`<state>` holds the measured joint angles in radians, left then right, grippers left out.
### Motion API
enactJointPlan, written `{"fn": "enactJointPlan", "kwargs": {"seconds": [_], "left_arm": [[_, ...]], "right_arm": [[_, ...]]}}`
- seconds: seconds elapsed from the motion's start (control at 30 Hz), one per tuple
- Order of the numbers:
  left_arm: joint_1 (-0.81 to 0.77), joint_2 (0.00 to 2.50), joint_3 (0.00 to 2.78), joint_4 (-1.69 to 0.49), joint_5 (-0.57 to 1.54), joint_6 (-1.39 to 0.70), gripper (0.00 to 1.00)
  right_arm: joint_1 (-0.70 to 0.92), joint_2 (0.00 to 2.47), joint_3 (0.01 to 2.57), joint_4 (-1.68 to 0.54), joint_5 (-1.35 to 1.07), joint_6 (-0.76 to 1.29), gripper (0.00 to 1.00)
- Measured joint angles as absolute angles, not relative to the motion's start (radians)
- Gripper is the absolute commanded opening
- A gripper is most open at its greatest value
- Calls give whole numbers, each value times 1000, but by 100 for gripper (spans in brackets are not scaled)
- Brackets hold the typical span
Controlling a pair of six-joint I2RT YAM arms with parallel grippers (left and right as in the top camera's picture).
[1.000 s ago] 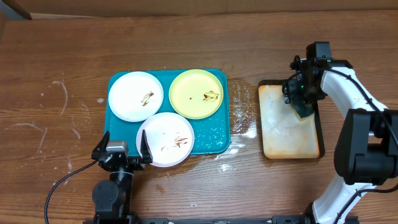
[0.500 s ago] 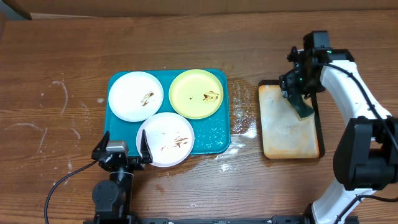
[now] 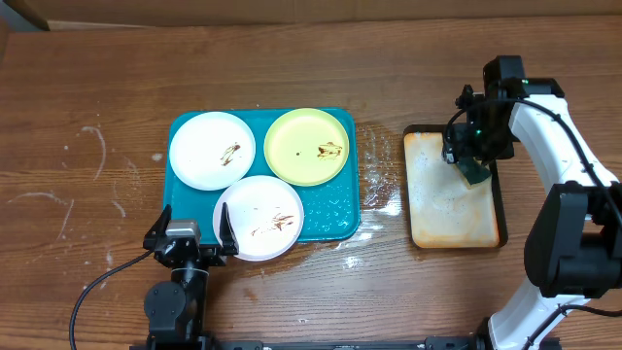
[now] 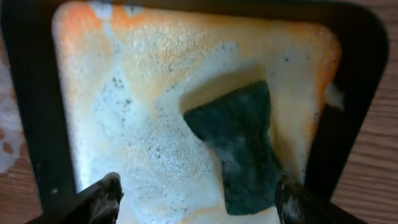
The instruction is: Clean dirty plates on tray and stack at the side
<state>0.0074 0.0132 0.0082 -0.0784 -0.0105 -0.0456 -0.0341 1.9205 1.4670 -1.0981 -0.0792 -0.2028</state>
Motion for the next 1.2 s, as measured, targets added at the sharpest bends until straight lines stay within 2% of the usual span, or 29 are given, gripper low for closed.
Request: {"fn": "enactJointPlan", "kwargs": {"seconds": [0.3,0.83,0.97,1.03,1.2], "left_arm": [[7,13,8,-78,-10,-46,100],[7,13,8,-78,-10,-46,100],[7,13,8,-78,-10,-46,100],[7,13,8,-78,-10,-46,100],[7,13,8,-78,-10,-46,100]], "right_arm": [[-75,1921,1370,-1060,-103,-190,77],[-63,1924,1354,-1076,-187,-150,72],[-14,1924,1354,-1091,-214,-143,75],[33,1924,1354,-1092,-212,-140,84],[114,1924,1354,-1084,-139,-87,82]]}}
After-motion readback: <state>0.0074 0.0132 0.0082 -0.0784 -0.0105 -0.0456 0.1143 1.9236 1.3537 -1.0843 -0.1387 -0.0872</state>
